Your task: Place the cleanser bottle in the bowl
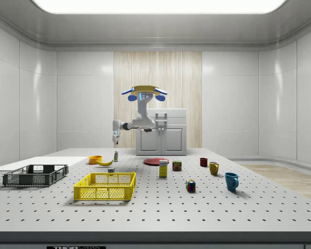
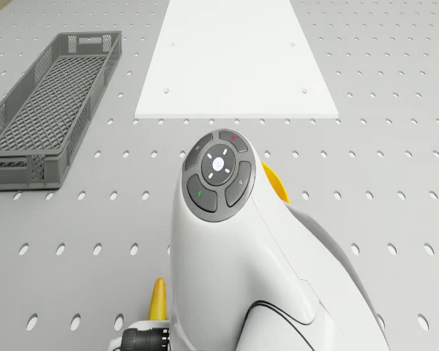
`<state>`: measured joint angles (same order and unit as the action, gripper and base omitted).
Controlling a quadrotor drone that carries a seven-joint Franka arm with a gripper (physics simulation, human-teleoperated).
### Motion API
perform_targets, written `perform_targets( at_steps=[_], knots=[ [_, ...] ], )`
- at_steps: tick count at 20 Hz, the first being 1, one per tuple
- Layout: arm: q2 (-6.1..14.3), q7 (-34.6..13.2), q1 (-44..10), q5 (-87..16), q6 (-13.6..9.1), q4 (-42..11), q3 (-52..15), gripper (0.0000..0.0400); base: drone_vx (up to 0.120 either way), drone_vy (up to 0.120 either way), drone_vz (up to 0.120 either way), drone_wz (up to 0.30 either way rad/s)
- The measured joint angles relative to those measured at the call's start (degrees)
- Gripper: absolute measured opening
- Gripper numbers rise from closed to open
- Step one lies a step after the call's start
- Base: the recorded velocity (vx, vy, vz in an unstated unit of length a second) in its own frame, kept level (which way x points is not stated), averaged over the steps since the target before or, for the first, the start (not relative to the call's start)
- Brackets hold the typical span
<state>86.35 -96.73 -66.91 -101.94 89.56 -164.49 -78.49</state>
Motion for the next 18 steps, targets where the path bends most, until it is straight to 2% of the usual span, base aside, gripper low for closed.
perform_targets(
  at_steps=[2, 4, 8, 18],
  knots=[
    [0.1, 0.0, 0.0, 0.1, 0.1, 0.0, 0.0, 0.04, 0.02, 0.0, 0.0, 0.0],
    [0.3, 0.0, -0.1, 0.1, 0.3, 0.0, 0.0, 0.04, 0.12, 0.0, 0.0, 0.0],
    [0.6, 0.3, 0.3, 0.3, 0.6, 0.0, -0.1, 0.04, 0.0, 0.0, 0.0, 0.0],
    [2.0, 7.5, 6.9, 0.9, 1.9, 0.6, -0.4, 0.04, 0.0, 0.0, 0.0, 0.0]
  ],
)
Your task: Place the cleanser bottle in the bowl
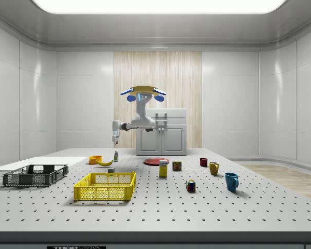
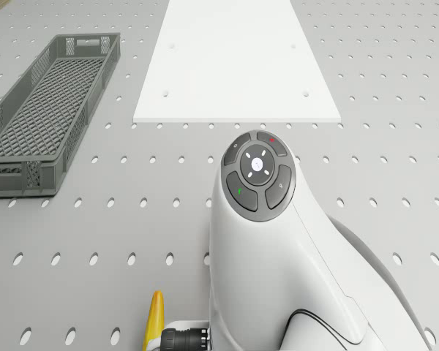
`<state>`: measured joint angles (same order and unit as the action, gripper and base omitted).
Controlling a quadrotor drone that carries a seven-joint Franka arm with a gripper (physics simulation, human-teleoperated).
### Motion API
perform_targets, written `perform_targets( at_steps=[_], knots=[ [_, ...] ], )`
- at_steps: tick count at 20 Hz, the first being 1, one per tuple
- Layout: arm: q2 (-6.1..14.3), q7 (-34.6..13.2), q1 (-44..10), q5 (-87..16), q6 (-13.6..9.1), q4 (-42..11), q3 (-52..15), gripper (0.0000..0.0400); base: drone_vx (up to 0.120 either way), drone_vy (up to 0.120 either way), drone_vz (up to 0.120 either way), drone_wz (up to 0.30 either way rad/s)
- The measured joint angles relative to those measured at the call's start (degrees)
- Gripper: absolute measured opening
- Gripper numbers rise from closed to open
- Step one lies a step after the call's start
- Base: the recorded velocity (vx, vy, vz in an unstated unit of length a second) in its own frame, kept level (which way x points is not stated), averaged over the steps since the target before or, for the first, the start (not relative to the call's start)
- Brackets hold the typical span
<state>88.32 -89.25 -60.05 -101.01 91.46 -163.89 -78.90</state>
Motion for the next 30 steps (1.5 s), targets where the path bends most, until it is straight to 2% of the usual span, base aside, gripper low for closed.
perform_targets(
  at_steps=[10, 17, 22, 30],
  knots=[
    [1.2, 8.8, 6.8, 1.0, 1.4, 2.0, -0.6, 0.04, 0.0, 0.0, 0.0, 0.0],
    [1.9, 12.8, 9.3, 1.7, 2.1, 3.5, -1.0, 0.04, 0.0, 0.0, 0.0, 0.0],
    [2.3, 14.3, 10.0, 1.2, 2.9, 4.3, -0.3, 0.04, 0.0, 0.0, 0.0, 0.0],
    [2.7, 14.8, 9.4, -2.9, 5.2, 5.7, 4.4, 0.04, 0.0, 0.0, 0.0, 0.0]
  ],
)
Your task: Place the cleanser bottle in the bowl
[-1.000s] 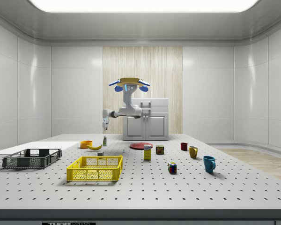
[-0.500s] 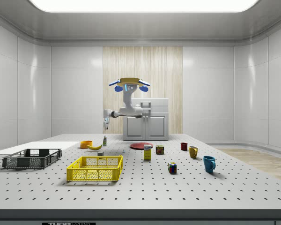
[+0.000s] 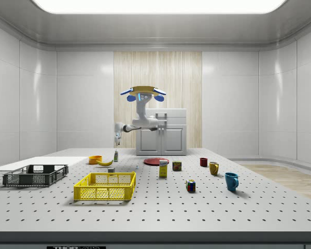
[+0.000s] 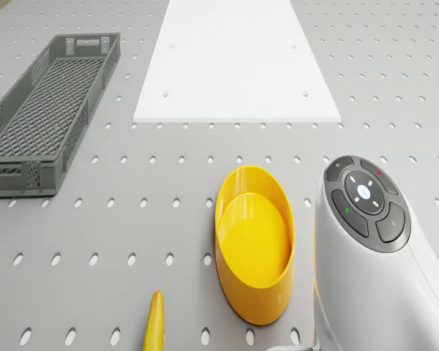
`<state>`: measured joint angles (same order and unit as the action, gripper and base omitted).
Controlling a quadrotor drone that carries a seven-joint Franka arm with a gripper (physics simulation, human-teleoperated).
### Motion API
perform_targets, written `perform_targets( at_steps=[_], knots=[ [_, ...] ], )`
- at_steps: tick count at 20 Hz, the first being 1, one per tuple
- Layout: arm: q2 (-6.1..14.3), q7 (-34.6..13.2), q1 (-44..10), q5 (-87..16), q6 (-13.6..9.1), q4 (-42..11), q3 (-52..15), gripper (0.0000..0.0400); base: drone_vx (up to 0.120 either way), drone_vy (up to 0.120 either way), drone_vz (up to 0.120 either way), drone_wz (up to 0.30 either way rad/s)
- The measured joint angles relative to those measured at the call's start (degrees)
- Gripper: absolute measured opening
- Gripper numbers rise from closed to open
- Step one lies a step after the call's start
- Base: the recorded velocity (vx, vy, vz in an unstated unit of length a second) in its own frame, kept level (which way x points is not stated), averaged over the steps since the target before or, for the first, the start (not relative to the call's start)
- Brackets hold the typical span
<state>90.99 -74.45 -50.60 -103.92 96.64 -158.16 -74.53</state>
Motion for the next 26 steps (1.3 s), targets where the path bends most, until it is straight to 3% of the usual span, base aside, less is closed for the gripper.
perform_targets(
  at_steps=[11, 26],
  knots=[
    [-0.1, -0.2, -1.6, -5.6, 2.8, 2.2, 6.3, 0.04, 0.0, 0.0, 0.0, 0.0],
    [-1.4, -0.7, -6.0, -8.2, 4.6, 7.0, 9.3, 0.04, 0.0, 0.0, 0.0, 0.0]
  ],
)
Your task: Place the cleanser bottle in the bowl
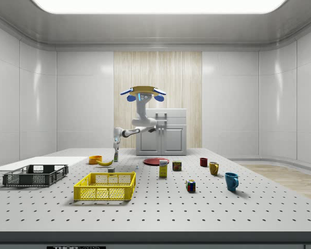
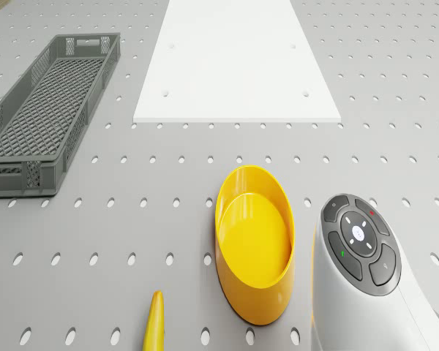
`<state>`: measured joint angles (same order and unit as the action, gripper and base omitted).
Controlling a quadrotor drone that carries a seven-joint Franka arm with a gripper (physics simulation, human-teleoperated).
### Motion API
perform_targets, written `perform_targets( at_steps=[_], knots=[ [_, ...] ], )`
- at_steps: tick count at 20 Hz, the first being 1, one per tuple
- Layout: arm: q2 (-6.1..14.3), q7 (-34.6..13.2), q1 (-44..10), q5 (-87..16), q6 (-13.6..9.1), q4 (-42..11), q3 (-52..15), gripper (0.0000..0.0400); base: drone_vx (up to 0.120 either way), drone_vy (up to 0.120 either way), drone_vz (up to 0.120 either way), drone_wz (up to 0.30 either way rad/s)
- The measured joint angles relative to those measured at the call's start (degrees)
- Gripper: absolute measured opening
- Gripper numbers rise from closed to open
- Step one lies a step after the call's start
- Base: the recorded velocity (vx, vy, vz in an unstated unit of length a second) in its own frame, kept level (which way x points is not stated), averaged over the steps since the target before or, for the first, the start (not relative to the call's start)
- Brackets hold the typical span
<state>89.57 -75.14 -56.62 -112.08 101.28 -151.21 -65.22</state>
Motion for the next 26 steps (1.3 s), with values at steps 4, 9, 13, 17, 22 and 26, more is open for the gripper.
perform_targets(
  at_steps=[4, 9, 13, 17, 22, 26],
  knots=[
    [0.0, 0.4, -0.1, -0.2, 0.3, 0.5, 0.3, 0.04, 0.0, 0.0, 0.0, 0.0],
    [-0.1, 0.4, -0.2, -0.4, 0.5, 0.8, 0.6, 0.04, 0.0, 0.0, 0.0, 0.0],
    [-0.1, 0.2, -0.4, -0.6, 0.6, 0.8, 0.8, 0.04, 0.0, 0.0, 0.0, 0.0],
    [-0.1, 0.1, -0.5, -0.6, 0.6, 0.8, 0.8, 0.0307, 0.0, 0.0, 0.0, 0.0],
    [-0.1, 0.1, -0.5, -0.6, 0.6, 0.8, 0.8, 0.0177, 0.0, 0.0, 0.0, 0.0],
    [0.0, 0.1, -0.5, -0.7, 0.6, 0.8, 0.8, 0.0147, 0.0, 0.0, 0.0, 0.0]
  ],
)
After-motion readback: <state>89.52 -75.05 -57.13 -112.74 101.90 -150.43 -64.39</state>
